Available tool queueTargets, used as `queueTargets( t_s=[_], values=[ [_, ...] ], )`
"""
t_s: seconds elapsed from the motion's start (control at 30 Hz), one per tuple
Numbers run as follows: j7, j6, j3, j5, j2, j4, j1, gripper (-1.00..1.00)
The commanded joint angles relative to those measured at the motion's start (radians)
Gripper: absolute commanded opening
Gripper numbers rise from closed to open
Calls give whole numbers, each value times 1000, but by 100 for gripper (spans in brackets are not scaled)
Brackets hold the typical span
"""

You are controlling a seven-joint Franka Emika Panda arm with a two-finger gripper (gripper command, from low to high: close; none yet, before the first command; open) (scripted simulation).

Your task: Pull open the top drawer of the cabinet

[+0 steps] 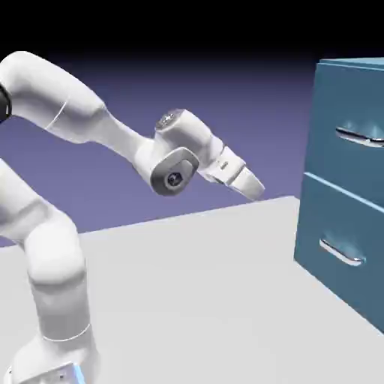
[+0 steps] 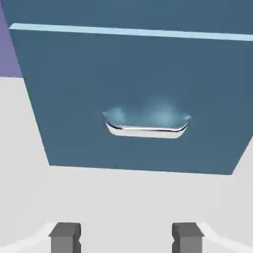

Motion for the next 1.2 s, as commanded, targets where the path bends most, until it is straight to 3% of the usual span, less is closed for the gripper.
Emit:
queueTargets(
  t_s=[0.0,1.17],
  values=[
    [-42,-12,-30,44,35,12,19,0],
    [-1518,-439,-1078,1566,1243,440,678,0]
  ],
)
